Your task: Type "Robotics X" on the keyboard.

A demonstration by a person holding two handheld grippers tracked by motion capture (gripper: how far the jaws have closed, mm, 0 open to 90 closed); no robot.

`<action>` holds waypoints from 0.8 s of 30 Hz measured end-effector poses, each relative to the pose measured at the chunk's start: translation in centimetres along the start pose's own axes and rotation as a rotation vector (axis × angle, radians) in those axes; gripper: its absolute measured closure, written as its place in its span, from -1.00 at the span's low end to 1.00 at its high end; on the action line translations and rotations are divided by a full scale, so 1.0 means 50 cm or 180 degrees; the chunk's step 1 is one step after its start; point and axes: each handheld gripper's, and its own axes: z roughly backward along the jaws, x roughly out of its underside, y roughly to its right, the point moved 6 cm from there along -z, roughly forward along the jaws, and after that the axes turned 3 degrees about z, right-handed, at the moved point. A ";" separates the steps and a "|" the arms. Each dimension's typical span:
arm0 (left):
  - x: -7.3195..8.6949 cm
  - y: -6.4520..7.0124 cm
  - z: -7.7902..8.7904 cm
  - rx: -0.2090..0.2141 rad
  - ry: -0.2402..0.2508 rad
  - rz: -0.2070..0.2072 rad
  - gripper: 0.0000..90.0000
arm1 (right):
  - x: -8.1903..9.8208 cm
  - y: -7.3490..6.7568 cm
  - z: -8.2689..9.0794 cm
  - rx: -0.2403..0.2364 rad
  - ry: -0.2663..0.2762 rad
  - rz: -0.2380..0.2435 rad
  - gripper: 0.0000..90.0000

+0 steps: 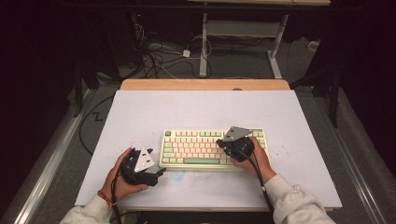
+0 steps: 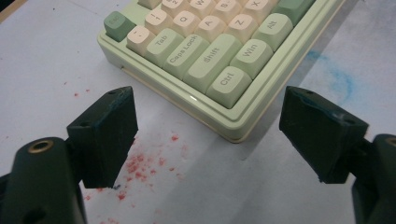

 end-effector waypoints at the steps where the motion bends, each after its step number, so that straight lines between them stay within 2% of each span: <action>1: 0.000 0.000 0.000 -0.0012 -0.0010 -0.0014 -0.60 | 0.000 0.000 -0.004 -0.0004 -0.0020 0.0004 1.00; 9: 0.002 0.003 -0.003 -0.0006 -0.0054 -0.0051 -0.60 | 0.002 0.004 -0.022 0.0027 -0.0093 0.0006 1.00; 14: 0.003 0.004 -0.004 0.0050 -0.0054 0.0006 -0.60 | 0.007 0.002 -0.030 -0.0001 -0.0217 -0.0011 1.00; 15: 0.002 0.003 -0.004 0.0030 -0.0048 -0.0018 -0.60 | 0.007 0.002 -0.029 0.0011 -0.0221 0.0006 1.00; 24: 0.003 0.003 -0.006 0.0028 -0.0071 -0.0025 -0.60 | 0.001 0.001 -0.017 0.0008 -0.0102 -0.0003 1.00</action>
